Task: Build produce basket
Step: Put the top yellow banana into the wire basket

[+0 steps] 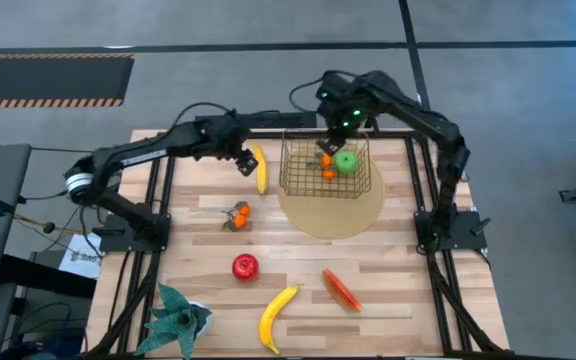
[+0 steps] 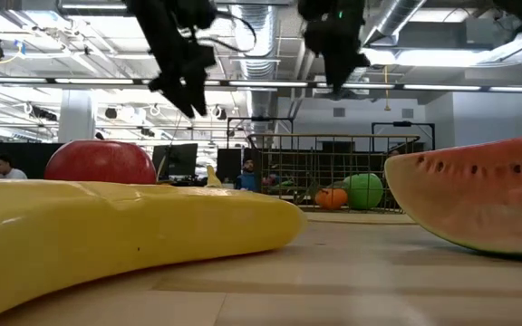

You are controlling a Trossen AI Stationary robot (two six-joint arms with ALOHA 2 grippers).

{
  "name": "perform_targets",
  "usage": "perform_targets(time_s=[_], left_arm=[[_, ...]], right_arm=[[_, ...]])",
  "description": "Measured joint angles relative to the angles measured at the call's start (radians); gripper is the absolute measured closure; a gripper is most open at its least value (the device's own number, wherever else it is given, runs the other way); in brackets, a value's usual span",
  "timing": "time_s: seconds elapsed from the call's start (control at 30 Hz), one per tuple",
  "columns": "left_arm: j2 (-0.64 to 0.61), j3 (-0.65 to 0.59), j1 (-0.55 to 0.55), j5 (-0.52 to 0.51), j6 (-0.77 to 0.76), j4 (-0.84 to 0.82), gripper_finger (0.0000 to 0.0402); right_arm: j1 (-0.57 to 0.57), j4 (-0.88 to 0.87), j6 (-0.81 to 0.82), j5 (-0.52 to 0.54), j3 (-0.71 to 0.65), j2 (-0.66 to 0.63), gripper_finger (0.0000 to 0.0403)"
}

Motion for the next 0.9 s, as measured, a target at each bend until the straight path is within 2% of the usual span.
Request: perform_targets(time_s=[0.1, 0.33, 0.53, 0.73, 0.9], left_arm=[[0.063, 0.000, 0.050, 0.029, 0.005, 0.044, 0.0184], [0.171, 0.000, 0.174, 0.178, -0.026, 0.076, 0.0184], [0.202, 0.000, 0.237, 0.199, -0.072, 0.168, 0.0184], [0.202, 0.000, 0.254, 0.293, -0.156, 0.184, 0.0184], [0.240, 0.001, 0.252, 0.305, -0.150, 0.194, 0.0184]], right_arm=[[0.010, -0.007, 0.034, -0.006, 0.024, -0.073, 0.0260], [0.034, -0.007, 0.135, -0.010, 0.022, -0.259, 0.0261], [0.086, -0.005, 0.224, -0.006, 0.022, -0.366, 0.0262], [0.126, -0.003, 0.264, 0.024, 0.022, -0.399, 0.0266], [0.142, -0.004, 0.265, 0.025, 0.022, -0.384, 0.0266]])
